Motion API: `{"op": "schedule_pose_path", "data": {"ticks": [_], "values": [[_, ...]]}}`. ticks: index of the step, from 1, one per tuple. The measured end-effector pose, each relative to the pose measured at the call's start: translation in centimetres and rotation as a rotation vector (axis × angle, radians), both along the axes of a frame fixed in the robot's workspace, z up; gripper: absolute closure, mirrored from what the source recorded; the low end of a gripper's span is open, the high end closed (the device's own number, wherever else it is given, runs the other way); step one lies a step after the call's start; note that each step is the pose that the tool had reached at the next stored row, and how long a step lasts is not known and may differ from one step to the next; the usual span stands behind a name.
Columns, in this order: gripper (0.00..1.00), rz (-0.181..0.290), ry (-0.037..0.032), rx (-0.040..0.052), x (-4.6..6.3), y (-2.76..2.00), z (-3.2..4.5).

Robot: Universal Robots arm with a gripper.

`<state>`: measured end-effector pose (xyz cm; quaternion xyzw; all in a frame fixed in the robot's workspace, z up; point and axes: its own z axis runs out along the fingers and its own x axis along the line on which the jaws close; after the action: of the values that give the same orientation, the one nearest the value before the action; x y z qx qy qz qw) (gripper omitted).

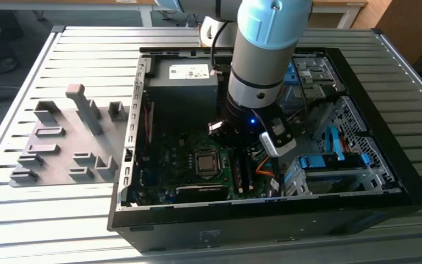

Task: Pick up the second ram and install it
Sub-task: 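Press down the second ram until it locks into place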

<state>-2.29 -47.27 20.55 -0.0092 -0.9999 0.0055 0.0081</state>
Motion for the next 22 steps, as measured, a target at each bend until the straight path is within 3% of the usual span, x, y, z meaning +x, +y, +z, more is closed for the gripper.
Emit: {"op": "schedule_pose_path", "data": {"ticks": [9,11,12,16,22], "values": [[0.86,0.0,0.0,0.0003,0.0,0.0,0.0],[0.85,0.0,0.0001,0.0003,0.0,0.0,-0.01],[0.79,0.0,0.0,0.0001,0.0,0.0,0.0],[0.79,0.0,0.0,0.0002,0.0,0.0,0.02],[0.79,0.0,0.0021,0.0002,0.0,0.0,1.17]]}}
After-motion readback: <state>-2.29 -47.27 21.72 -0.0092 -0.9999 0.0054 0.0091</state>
